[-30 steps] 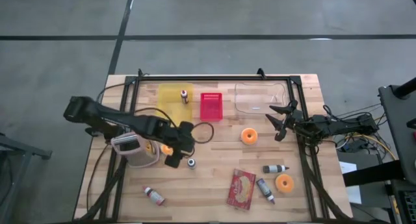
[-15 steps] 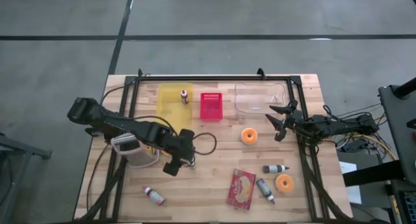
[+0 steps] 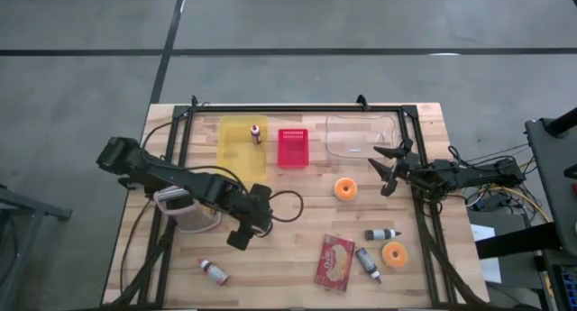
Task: Pick & Place Food Item
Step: Put the left black food coloring bottle into the yellow bin
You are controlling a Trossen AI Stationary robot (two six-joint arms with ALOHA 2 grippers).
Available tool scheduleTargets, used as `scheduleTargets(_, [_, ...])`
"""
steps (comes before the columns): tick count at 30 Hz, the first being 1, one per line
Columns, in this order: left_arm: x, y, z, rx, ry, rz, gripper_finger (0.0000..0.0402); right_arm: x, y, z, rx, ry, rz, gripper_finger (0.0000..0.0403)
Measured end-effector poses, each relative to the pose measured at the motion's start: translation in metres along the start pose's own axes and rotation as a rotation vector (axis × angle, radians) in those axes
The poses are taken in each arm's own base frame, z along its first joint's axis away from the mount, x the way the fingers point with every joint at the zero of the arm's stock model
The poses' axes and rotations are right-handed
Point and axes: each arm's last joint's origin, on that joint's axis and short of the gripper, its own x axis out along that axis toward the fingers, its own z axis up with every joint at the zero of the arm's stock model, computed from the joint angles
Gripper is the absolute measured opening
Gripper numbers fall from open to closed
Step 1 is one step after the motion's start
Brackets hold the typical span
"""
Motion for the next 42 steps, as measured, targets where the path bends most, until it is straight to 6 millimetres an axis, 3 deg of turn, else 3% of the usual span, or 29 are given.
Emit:
scheduleTargets(13, [0.026, 0.007, -0.002, -0.012, 0.081, 0.000, 0.0222, 0.000, 0.000, 0.000, 0.000, 0.001, 0.000, 0.0203])
scheduleTargets(23, [0.026, 0.009, -0.002, -0.021, 0.076, 0.001, 0.0222, 0.000, 0.000, 0.000, -0.001, 0.001, 0.000, 0.0203])
scheduleTargets(32, [0.046, 0.017, -0.005, -0.048, 0.136, -0.009, 0.0222, 0.000, 0.000, 0.000, -0.001, 0.002, 0.000, 0.0203])
scheduleTargets(42, [0.045, 0.018, -0.004, -0.051, 0.131, -0.009, 0.0206, 0.000, 0.000, 0.000, -0.003, 0.004, 0.000, 0.0203])
